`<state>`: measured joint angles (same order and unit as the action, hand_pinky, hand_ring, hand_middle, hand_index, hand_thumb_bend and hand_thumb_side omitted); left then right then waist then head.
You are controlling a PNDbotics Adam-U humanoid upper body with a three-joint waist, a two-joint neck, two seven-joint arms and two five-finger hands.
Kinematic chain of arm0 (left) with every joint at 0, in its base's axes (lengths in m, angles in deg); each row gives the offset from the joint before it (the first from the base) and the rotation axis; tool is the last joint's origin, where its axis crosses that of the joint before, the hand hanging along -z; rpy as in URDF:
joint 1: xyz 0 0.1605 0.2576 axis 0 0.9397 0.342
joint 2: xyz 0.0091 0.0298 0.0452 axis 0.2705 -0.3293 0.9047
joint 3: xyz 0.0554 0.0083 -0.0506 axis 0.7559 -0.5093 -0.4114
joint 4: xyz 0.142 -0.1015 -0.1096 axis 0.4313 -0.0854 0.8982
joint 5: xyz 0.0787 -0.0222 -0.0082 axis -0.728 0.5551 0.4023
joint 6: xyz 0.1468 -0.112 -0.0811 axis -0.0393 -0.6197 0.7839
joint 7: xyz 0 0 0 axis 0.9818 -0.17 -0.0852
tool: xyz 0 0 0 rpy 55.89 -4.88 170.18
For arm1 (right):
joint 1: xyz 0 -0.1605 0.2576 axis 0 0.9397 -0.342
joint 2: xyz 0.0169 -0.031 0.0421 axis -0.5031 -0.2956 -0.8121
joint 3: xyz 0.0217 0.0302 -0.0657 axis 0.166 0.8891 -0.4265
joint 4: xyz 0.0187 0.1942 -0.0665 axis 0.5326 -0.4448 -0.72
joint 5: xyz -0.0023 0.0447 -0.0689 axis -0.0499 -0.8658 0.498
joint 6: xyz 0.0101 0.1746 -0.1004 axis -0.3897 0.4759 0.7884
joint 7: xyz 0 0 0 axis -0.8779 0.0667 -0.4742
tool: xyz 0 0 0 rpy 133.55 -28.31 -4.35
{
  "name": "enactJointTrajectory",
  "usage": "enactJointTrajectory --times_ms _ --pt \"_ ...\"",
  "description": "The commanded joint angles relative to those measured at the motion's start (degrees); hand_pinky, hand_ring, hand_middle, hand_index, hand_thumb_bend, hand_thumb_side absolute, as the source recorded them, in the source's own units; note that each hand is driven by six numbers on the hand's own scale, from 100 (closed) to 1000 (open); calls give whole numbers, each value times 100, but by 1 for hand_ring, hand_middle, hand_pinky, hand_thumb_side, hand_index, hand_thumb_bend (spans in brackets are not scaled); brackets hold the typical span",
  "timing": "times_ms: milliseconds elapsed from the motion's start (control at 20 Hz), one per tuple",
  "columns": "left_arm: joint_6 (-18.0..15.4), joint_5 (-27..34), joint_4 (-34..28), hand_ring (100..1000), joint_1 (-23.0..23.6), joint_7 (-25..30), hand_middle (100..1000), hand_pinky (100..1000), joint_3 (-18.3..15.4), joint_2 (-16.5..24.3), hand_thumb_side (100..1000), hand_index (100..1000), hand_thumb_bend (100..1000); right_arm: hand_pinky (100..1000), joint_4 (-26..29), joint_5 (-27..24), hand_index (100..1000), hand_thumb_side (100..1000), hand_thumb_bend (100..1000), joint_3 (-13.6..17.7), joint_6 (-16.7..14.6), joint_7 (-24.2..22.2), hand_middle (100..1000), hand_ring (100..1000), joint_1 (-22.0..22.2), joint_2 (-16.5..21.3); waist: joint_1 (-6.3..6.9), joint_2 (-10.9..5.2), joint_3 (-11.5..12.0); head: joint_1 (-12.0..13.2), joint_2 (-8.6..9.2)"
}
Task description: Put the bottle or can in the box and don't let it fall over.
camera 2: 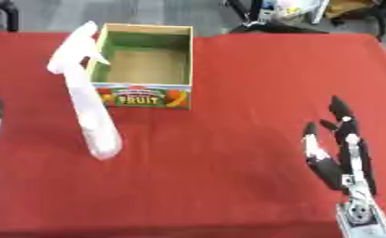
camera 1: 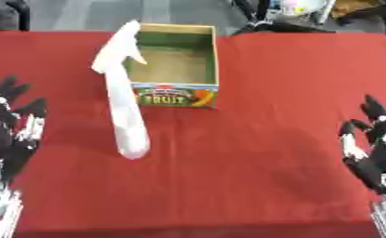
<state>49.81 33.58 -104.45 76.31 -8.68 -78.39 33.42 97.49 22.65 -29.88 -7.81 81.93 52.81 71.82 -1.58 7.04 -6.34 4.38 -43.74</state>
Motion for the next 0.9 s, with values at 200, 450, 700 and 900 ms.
enactJointTrajectory --times_ms 200,450,700,900 --pt "-16 3 -74 940 -46 28 932 793 -64 46 637 798 417 858 104 38 1000 470 100 12 0 16 1000 1000 -46 132 9 -93 -8 -10 -32" --pt "-22 1 -84 940 -48 45 932 793 -67 57 632 798 425 858 105 37 1000 470 100 13 -3 18 1000 1000 -47 132 11 -93 -11 -12 -34" --pt "-5 -19 -153 965 -75 217 949 801 -18 271 624 806 507 858 102 35 1000 470 100 6 -6 8 1000 1000 -50 137 17 -96 -24 -5 -32" --pt "54 12 -180 981 -176 578 966 809 163 642 640 818 555 858 100 31 1000 470 100 -11 -9 -8 1000 1000 -54 142 22 -99 -50 12 -31"
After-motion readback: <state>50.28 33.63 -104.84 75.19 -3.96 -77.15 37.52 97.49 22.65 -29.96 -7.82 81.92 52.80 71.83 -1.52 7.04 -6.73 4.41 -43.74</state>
